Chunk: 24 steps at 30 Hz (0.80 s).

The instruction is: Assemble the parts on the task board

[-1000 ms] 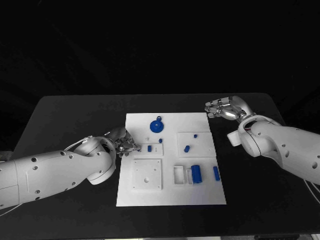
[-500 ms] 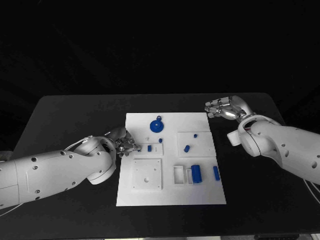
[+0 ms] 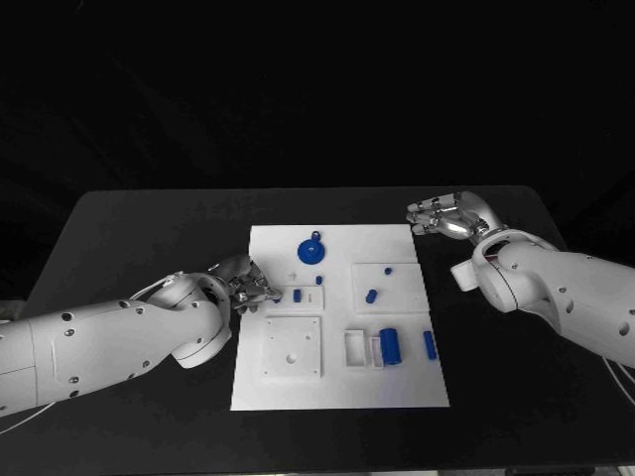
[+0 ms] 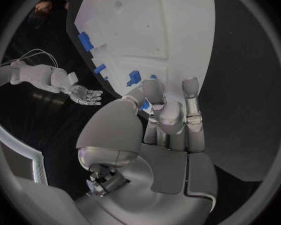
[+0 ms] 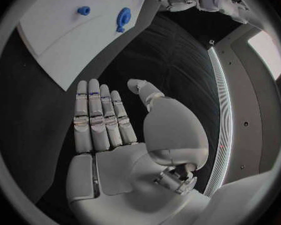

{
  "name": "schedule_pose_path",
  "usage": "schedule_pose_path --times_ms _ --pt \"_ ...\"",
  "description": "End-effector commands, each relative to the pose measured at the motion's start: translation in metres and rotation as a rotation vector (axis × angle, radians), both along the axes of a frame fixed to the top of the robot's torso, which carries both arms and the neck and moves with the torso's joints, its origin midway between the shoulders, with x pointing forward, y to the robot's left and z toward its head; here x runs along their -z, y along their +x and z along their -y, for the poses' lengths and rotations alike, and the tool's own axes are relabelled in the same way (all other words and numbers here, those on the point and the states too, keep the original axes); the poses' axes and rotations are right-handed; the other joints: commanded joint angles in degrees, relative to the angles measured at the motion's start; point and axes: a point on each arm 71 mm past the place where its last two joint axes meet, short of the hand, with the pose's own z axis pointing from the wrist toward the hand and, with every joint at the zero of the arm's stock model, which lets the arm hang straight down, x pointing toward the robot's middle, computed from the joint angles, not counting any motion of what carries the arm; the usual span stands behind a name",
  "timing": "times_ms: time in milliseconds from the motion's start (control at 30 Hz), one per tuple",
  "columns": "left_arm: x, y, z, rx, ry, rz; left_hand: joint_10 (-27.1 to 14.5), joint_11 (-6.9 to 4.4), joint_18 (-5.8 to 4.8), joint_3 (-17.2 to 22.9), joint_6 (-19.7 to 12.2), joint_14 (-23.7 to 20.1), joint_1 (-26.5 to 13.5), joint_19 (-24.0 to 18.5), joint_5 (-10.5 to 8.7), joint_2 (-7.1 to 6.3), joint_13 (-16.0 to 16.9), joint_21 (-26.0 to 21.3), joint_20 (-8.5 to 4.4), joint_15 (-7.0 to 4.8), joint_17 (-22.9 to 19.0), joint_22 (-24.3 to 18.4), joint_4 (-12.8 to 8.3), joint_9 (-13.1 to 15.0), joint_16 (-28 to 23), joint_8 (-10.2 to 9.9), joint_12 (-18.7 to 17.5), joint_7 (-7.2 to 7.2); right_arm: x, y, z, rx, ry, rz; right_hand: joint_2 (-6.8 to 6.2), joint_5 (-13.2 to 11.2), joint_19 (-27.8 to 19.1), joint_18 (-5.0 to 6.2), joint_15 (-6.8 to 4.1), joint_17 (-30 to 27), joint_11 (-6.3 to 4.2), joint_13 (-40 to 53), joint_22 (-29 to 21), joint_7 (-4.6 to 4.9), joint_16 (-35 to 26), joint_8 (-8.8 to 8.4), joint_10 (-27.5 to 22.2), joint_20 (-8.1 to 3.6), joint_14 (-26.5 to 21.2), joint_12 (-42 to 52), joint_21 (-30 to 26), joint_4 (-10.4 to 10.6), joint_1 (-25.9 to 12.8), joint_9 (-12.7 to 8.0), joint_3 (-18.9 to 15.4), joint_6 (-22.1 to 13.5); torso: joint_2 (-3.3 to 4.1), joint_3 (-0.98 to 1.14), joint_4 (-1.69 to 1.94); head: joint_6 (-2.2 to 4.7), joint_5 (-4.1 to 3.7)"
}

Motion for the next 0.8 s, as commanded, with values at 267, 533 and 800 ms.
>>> schedule_pose_path --times_ms 267,533,800 --pt "0.005 -0.003 -0.003 -0.032 -0.258 -0.075 1.0 -1.13 -2.88 -1.9 13.4 -0.7 0.7 0.6 -1.12 1.83 -1.8 -1.8 -2.43 -0.29 -1.0 1.0 1.9 5.2 -1.1 -1.7 -0.1 -5.93 0.001 0.0 -0.002 -0.013 0.002 0.005 -0.18 0.1 -0.4 -0.4 0.11 -0.1 -0.09 -0.1 -0.1 0.13 -0.2 -0.11 -0.1 -0.01 -0.4 -0.2 0.0 0.3 -0.3 0.0 0.0 0.0 -0.01 -0.05 0.02 0.17 0.06" --pt "0.006 -0.003 -0.009 -0.062 -0.358 -0.108 1.0 -1.15 -3.75 -2.1 13.2 -0.7 0.7 0.8 -1.12 2.18 -2.1 -2.3 -3.28 -0.34 -0.9 1.1 1.4 5.9 -1.1 -1.7 -0.1 -5.93 0.001 0.0 -0.002 -0.013 0.003 0.003 -0.18 0.1 -0.4 -0.4 0.11 -0.1 -0.09 -0.1 -0.1 0.13 -0.2 -0.11 -0.1 -0.01 -0.4 -0.2 0.0 0.3 -0.3 0.0 0.0 0.0 0.02 -0.07 0.01 0.26 0.17" --pt "0.006 -0.001 -0.016 -0.091 -0.455 -0.134 1.0 -1.12 -4.12 -2.1 13.1 -0.9 0.6 0.7 -1.09 2.08 -2.1 -2.6 -3.56 -0.34 -0.7 1.0 1.0 5.9 -1.1 -1.7 -0.1 -5.91 0.002 0.0 -0.003 -0.017 0.003 0.0 -0.17 0.1 -0.4 -0.38 0.08 -0.1 -0.1 -0.1 -0.1 0.12 -0.2 -0.1 0.0 -0.03 -0.3 -0.2 0.0 0.1 -0.2 0.0 0.2 0.1 -0.03 -0.06 0.01 0.55 0.26"
